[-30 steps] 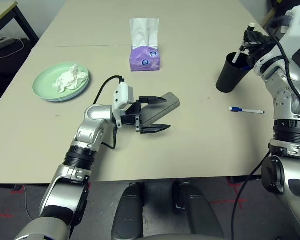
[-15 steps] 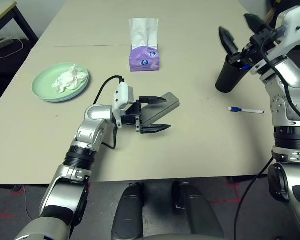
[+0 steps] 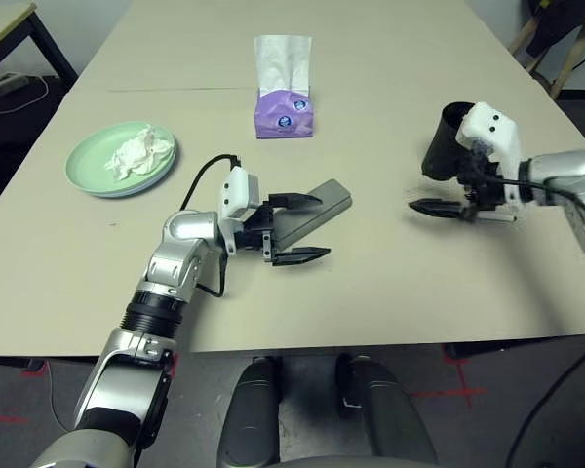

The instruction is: Organize and tidy the items on the table.

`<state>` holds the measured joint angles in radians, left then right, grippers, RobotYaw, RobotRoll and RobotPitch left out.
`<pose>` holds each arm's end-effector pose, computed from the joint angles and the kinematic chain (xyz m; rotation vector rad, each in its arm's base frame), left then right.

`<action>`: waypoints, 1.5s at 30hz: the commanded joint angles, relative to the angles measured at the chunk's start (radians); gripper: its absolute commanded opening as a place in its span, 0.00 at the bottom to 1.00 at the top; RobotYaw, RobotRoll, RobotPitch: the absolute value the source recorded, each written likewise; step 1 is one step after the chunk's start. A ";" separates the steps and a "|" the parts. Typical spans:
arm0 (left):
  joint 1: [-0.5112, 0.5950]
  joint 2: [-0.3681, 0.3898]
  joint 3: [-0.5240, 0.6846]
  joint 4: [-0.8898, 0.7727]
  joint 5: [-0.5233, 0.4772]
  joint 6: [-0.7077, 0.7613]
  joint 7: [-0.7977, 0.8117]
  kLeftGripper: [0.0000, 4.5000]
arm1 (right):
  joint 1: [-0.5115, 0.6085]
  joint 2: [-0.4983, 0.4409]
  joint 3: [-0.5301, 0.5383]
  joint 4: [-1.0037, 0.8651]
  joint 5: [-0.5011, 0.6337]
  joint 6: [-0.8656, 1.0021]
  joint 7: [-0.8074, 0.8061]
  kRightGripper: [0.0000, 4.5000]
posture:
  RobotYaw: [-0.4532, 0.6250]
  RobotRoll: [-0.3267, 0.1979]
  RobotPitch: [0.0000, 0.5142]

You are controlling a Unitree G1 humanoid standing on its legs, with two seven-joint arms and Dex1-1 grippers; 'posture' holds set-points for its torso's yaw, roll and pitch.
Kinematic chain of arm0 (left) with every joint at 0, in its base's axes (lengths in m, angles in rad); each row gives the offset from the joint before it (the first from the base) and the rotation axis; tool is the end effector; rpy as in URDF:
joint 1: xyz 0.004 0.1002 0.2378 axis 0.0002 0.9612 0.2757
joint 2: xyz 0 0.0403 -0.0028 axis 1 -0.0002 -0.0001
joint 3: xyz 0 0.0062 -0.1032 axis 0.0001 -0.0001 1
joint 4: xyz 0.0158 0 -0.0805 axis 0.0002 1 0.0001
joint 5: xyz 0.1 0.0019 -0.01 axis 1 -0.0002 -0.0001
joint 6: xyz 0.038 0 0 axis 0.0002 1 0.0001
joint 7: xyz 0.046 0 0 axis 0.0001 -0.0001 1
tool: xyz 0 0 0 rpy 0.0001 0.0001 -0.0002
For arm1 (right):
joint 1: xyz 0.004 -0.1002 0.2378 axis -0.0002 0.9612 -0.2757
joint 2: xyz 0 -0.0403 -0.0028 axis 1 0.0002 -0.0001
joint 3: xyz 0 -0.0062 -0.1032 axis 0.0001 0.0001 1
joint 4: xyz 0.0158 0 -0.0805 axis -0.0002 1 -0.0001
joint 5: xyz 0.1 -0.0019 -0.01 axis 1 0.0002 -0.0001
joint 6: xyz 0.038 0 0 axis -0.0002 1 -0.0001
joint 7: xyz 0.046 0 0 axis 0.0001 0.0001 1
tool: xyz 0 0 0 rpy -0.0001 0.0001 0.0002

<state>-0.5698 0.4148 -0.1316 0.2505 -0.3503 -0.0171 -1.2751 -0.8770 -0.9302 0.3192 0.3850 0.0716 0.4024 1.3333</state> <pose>0.3004 0.1818 0.1472 0.2807 -0.1857 -1.4245 0.3111 -0.2736 0.2436 -0.7267 0.5509 0.9986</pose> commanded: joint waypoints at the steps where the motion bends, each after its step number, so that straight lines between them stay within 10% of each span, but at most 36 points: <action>1: 0.024 0.002 -0.004 -0.021 0.000 0.008 0.003 1.00 | -0.036 0.006 0.076 0.103 -0.119 -0.128 0.043 0.99 | 0.49 0.62 0.34; 12: 0.034 0.005 -0.006 -0.041 0.000 0.017 0.005 1.00 | -0.134 0.079 0.151 0.318 -0.351 -0.362 0.014 0.99 | 0.50 0.62 0.37; 37: 0.035 -0.005 0.024 -0.076 0.002 0.078 0.124 1.00 | -0.164 0.119 0.131 0.424 -0.432 -0.427 0.041 0.99 | 0.52 0.62 0.39; 45: 0.040 0.000 0.024 -0.086 0.003 0.080 0.126 1.00 | -0.160 0.127 0.128 0.407 -0.431 -0.425 0.064 0.38 | 0.52 0.62 0.39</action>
<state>-0.5420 0.4084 -0.0983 0.1906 -0.3546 0.0544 -1.1499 -1.0382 -0.8029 0.4586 0.7957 -0.3577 -0.0203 1.3847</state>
